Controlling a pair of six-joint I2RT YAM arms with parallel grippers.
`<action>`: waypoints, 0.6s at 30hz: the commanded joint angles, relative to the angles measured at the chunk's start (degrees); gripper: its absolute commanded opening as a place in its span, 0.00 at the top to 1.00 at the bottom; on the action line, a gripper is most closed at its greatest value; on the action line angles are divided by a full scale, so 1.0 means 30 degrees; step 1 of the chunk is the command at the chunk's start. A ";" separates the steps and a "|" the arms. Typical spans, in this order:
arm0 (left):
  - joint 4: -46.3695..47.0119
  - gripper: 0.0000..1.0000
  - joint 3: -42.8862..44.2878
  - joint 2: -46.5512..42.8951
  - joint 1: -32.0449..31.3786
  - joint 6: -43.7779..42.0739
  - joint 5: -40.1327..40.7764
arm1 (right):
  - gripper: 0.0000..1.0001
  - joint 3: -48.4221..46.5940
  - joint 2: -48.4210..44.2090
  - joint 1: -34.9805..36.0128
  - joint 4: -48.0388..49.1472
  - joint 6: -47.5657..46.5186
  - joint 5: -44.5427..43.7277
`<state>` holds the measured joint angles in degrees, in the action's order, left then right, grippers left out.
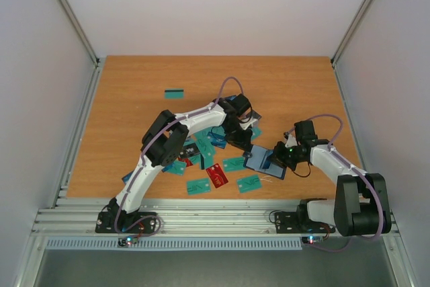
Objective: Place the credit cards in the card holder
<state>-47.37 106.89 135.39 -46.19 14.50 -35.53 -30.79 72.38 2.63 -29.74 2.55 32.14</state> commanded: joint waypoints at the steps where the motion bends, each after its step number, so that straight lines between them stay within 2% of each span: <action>1: -0.0291 0.89 0.0580 0.0543 0.0026 -0.0345 0.0051 | 0.99 -0.0257 0.0186 0.0115 -0.0064 -0.0439 -0.0216; 5: -0.0292 0.90 0.0575 0.0543 0.0045 -0.0326 0.0065 | 0.99 -0.0470 0.0205 0.0115 -0.0756 -0.1324 -0.0553; 18: -0.0409 0.90 0.0609 0.0601 0.0026 -0.0410 0.0036 | 0.99 -0.0267 0.0307 0.0118 -0.0651 -0.0969 -0.0485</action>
<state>-47.59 106.94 135.41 -46.19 14.48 -35.53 -31.03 72.90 2.63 -30.41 0.14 31.94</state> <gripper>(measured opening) 0.102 0.025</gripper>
